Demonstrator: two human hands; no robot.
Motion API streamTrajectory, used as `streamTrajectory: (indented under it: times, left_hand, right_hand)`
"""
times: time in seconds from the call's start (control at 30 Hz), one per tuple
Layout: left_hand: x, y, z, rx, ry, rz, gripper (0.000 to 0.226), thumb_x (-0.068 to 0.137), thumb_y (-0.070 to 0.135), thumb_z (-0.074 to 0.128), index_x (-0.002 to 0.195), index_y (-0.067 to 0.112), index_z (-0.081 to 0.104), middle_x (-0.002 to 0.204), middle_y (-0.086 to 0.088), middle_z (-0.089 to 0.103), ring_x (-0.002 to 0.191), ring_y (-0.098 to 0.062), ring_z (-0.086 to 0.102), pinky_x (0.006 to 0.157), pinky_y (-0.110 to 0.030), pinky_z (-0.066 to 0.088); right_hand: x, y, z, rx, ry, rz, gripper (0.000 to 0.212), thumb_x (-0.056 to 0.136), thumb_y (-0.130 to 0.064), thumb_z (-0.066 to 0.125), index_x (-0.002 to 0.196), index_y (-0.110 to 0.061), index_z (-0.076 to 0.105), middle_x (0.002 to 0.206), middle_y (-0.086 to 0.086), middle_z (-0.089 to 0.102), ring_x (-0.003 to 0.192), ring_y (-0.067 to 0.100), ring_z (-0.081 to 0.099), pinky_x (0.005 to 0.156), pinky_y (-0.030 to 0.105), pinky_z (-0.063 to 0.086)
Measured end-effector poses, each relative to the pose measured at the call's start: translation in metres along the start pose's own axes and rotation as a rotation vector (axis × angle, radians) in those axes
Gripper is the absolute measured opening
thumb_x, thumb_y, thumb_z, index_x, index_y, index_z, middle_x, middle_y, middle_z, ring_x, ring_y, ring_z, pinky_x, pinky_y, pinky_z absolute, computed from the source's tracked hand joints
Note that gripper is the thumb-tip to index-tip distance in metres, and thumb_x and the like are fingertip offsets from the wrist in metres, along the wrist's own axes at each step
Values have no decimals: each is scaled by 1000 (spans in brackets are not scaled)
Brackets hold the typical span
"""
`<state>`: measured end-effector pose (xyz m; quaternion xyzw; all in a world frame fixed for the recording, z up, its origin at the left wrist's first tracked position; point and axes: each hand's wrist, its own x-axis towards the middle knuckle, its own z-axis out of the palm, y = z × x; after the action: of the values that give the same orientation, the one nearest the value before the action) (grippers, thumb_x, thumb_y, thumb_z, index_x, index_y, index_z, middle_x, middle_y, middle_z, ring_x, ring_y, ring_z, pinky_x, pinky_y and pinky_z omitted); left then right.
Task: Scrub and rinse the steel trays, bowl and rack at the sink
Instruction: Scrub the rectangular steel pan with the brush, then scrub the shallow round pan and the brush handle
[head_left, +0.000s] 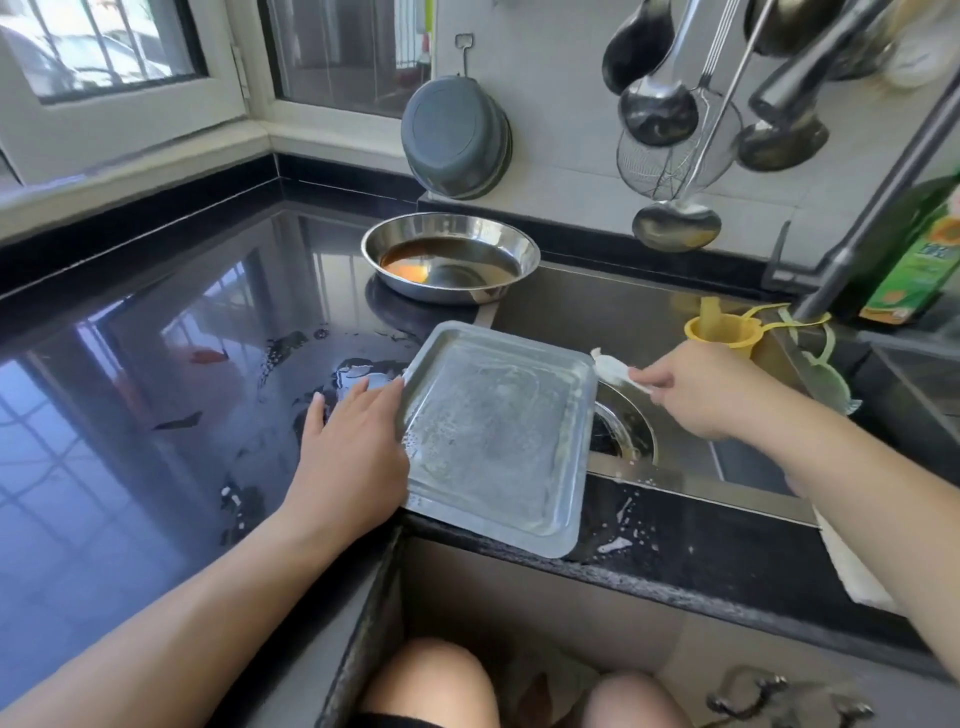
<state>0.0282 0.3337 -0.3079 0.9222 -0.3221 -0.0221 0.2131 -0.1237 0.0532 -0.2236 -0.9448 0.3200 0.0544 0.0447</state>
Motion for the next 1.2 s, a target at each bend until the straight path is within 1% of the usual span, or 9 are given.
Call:
streamTrajectory:
  times: [0.1,0.17,0.27,0.4,0.53,0.67,0.83,1.03,1.2]
  left_hand:
    - [-1,2,2,72,83,-27,60,96,16,40,156,19,40,145,-7,54,137,-34,40,117,-49,29]
    - [-2,7,-3,151,63,-108,46,102,24,41,148,21,46,135,-6,54,126,-33,42,104,-47,32]
    - [3,16,-12,268,15,-155,22,105,34,40,108,17,53,113,-7,62,112,-33,52,90,-46,38]
    - [22,25,-25,55,-30,-251,24,107,31,43,99,10,50,102,-12,63,98,-36,59,81,-43,46]
    - [48,56,-40,-210,32,-320,25,103,28,51,89,7,54,83,-14,64,68,-28,60,55,-35,48]
    - [75,115,-36,-312,-12,-303,25,106,18,51,83,10,51,81,-13,59,55,-20,57,36,-24,45]
    - [112,173,11,-522,-235,-426,15,106,-1,43,104,0,58,75,-15,64,46,-18,65,38,-24,51]
    - [131,195,79,-564,-321,-513,28,105,-7,33,95,-1,58,88,-20,67,57,-26,69,36,-26,52]
    - [140,183,110,-469,-346,-587,29,107,2,34,127,-5,53,100,-24,70,64,-33,73,40,-33,55]
  right_hand:
    - [-9,29,-1,187,-13,-2,38,104,-17,54,137,-34,63,133,1,66,105,24,63,82,30,49]
    - [1,43,3,309,57,0,38,103,-16,56,135,-35,64,106,2,71,81,23,59,68,32,42]
    - [27,58,15,466,174,10,37,102,-15,58,132,-35,67,80,1,62,66,22,50,60,35,38]
    - [55,73,36,631,231,23,37,102,-14,58,132,-33,67,81,-2,61,64,20,49,58,33,37]
    - [62,97,54,905,209,105,40,100,-9,59,131,-32,69,84,-2,61,67,20,47,62,32,37]
    - [65,114,51,1185,298,176,41,100,-6,59,134,-27,65,95,-2,62,69,15,48,58,26,38]
    - [75,128,51,1312,379,200,41,98,-6,61,134,-26,66,93,-7,57,70,12,48,58,24,35]
    - [84,135,61,1315,369,176,42,96,-10,62,132,-31,68,97,-1,58,79,23,52,62,30,41]
    - [80,131,59,1300,371,152,41,98,-9,62,134,-28,66,133,4,64,107,25,62,79,30,47]
